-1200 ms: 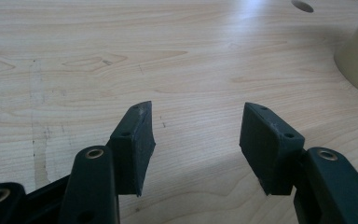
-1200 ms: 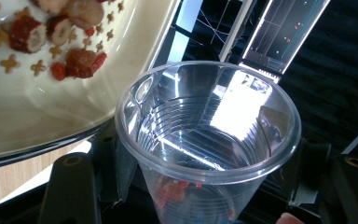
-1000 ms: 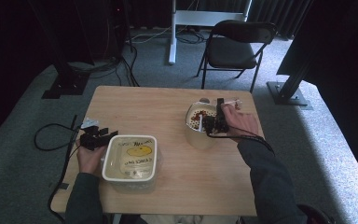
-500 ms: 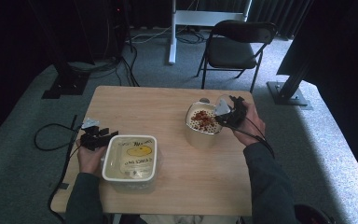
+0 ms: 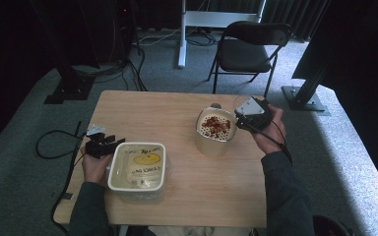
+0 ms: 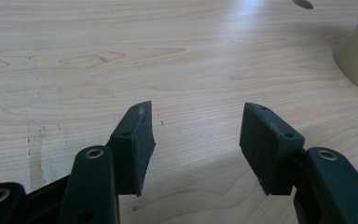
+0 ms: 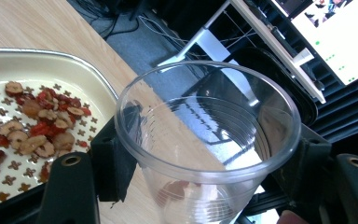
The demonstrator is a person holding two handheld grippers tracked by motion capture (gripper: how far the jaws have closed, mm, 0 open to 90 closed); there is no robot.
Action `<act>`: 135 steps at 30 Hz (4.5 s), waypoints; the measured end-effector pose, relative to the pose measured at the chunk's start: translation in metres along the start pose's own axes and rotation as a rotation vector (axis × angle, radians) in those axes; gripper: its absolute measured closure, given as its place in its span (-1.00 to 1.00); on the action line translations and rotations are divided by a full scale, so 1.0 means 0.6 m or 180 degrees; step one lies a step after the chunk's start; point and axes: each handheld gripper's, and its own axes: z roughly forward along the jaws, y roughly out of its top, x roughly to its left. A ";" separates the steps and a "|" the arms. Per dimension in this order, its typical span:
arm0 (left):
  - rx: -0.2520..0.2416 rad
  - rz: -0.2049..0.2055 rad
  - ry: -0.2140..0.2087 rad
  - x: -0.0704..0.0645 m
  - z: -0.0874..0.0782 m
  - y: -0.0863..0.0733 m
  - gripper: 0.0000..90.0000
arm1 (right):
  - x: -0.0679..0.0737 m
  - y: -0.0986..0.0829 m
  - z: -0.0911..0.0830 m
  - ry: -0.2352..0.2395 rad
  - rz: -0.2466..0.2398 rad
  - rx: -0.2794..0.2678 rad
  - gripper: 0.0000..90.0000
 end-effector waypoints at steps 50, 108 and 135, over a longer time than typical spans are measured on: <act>0.0020 0.0039 -0.0018 -0.006 0.005 0.000 0.01 | 0.015 0.023 0.002 0.1133 0.0985 -0.0432 -0.29; 0.0018 0.0041 -0.0013 -0.004 0.003 0.001 0.00 | 0.185 0.158 -0.059 0.2499 0.0747 -0.1030 -0.31; 0.0013 0.0040 -0.0019 -0.003 0.002 0.001 0.00 | 0.280 0.208 -0.059 0.3180 0.0642 -0.1173 -0.33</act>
